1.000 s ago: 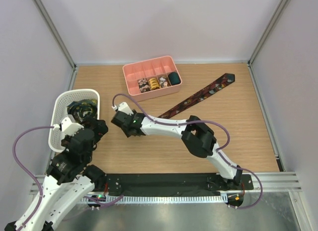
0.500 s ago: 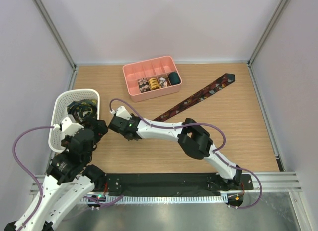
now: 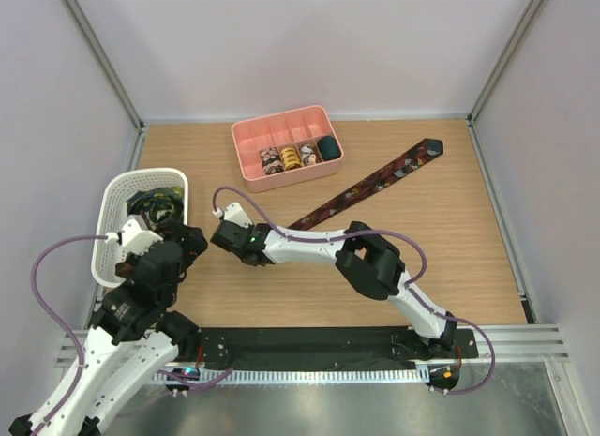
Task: Roll the ties
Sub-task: Roll the tie
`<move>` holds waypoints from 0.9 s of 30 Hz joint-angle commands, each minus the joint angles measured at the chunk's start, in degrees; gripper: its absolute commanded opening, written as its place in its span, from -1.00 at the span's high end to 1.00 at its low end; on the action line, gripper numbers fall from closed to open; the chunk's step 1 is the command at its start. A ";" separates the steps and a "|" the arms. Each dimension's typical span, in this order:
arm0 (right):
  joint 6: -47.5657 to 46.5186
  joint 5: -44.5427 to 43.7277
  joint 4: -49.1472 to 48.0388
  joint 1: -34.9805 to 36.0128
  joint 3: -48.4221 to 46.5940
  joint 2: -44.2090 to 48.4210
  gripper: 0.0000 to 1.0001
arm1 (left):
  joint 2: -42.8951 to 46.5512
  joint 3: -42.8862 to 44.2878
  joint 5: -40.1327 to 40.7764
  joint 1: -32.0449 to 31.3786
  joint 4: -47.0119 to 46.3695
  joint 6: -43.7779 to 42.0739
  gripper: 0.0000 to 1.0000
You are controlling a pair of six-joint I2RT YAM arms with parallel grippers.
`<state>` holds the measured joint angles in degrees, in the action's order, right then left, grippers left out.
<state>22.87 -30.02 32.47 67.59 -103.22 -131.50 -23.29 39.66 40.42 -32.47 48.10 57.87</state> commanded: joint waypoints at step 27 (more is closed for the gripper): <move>21.77 60.07 -55.57 -25.31 48.10 23.13 0.93 | -22.58 -20.05 -34.16 -0.40 -51.50 -27.97 -1.00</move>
<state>41.06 23.22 -15.31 43.70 -56.80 -111.33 -44.56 20.47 12.16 -32.53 9.04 36.21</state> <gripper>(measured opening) 0.165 0.996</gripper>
